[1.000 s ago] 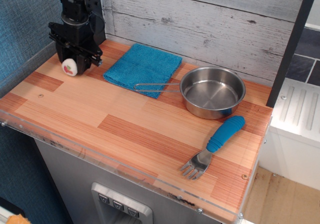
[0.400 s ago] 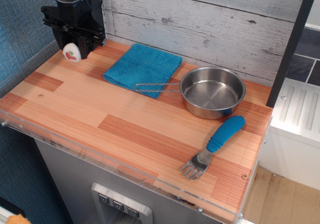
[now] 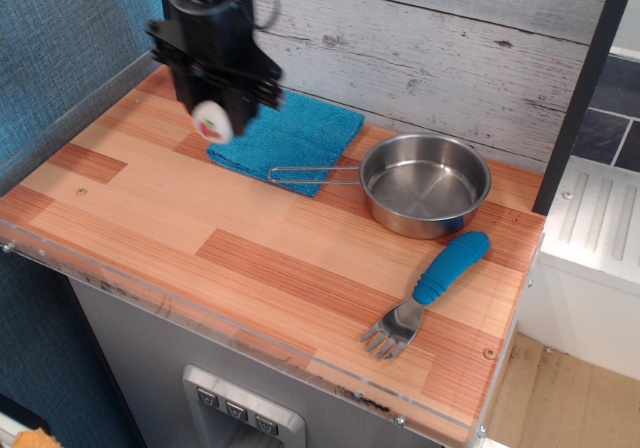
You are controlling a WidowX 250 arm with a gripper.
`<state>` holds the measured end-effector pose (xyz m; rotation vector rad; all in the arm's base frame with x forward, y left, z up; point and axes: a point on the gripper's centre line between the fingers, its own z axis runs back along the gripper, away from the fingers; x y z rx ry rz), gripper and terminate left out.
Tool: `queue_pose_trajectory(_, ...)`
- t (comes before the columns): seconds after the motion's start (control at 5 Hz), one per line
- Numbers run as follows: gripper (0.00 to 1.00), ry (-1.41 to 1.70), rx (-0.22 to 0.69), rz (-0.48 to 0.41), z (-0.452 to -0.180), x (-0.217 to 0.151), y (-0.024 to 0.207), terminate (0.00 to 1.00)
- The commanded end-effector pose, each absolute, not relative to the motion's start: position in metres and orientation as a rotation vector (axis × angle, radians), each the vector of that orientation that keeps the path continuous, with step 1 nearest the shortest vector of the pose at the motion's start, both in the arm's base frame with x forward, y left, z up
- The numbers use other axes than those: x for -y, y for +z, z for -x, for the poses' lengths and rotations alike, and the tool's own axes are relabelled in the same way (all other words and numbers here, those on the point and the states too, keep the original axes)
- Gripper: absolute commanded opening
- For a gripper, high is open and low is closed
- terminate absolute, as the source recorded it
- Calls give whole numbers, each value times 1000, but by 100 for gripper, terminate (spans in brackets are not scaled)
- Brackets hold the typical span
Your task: Move the white and black object from the back left corner to the front right.
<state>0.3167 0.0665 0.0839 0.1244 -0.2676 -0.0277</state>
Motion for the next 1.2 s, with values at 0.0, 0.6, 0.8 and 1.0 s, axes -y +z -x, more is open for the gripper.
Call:
queue_pose_trajectory(0.0,0,-108,296,-90,-295,-23,89,0)
queue_pose_trajectory(0.6,0,-279,232,10,-272,30,48,0)
queue_pose_trajectory(0.8,0,-298,212,20,-266,39,38,0)
queue_pose_trajectory(1.0,0,-317,184,27,-260,44,26,0)
